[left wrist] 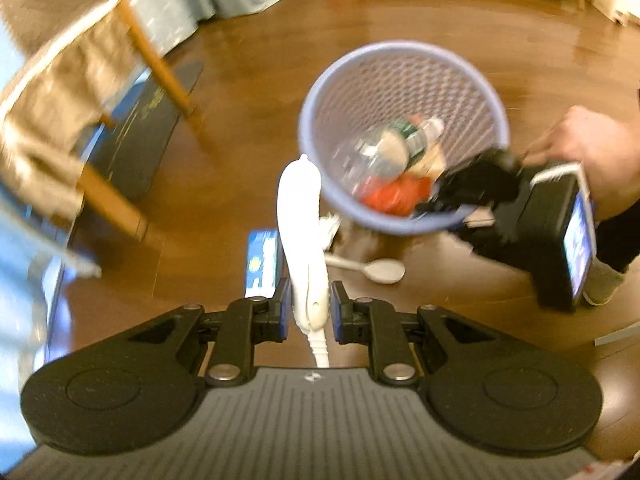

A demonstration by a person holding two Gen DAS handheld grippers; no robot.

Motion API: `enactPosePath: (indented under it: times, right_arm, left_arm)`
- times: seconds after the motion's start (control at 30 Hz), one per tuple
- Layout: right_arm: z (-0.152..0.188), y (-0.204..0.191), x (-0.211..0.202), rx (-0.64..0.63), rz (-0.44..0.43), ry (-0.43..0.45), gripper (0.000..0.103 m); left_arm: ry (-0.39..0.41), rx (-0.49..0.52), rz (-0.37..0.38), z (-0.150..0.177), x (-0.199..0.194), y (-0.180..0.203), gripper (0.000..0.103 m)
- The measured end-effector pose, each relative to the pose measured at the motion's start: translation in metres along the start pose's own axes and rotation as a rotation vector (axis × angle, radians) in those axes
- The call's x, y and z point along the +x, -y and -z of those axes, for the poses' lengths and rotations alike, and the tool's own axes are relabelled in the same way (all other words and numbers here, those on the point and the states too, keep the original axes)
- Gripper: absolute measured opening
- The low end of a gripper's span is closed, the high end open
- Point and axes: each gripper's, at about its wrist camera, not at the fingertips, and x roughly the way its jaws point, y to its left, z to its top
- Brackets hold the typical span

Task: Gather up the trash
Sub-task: 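Carry the toothbrush with the left tool into the wastebasket and release, then move the left tool back over the milk carton and red cap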

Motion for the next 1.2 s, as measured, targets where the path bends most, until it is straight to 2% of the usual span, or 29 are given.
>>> enactPosePath:
  times: [0.13, 0.37, 0.5, 0.7, 0.8, 0.83, 0.87, 0.9, 1.07, 1.2]
  right_arm:
    - [0.001, -0.003, -0.001, -0.015, -0.003, 0.007, 0.012]
    - [0.001, -0.004, -0.002, -0.017, -0.007, 0.014, 0.012]
    - [0.001, -0.004, -0.002, -0.012, -0.009, 0.014, 0.012]
    - [0.001, -0.005, -0.003, -0.008, -0.015, 0.022, 0.012]
    - [0.002, -0.004, -0.002, -0.005, -0.017, 0.021, 0.012]
    - [0.002, -0.003, -0.002, 0.000, -0.018, 0.019, 0.012]
    - [0.002, -0.002, -0.002, 0.006, -0.016, 0.017, 0.012]
    - [0.002, 0.000, -0.002, 0.014, -0.015, 0.017, 0.012]
    - [0.002, 0.005, 0.000, 0.035, -0.006, 0.014, 0.012]
    - [0.002, 0.005, 0.000, 0.036, -0.002, 0.012, 0.013]
  left_arm:
    - [0.023, 0.128, 0.023, -0.032, 0.009, 0.016, 0.016]
    - [0.044, 0.243, 0.078, -0.075, 0.033, 0.026, 0.016]
    - [0.062, 0.303, 0.076, -0.098, 0.046, 0.026, 0.016]
    - [0.079, 0.488, 0.054, -0.127, 0.065, 0.043, 0.016]
    - [0.105, 0.540, 0.051, -0.133, 0.075, 0.050, 0.019]
    - [0.123, 0.546, 0.043, -0.135, 0.080, 0.052, 0.020]
    - [0.137, 0.541, 0.036, -0.138, 0.084, 0.053, 0.030]
    - [0.147, 0.529, 0.028, -0.141, 0.088, 0.052, 0.034]
    - [0.197, 0.404, 0.012, -0.142, 0.080, 0.033, 0.034]
    - [0.188, 0.336, -0.024, -0.126, 0.068, 0.013, 0.034]
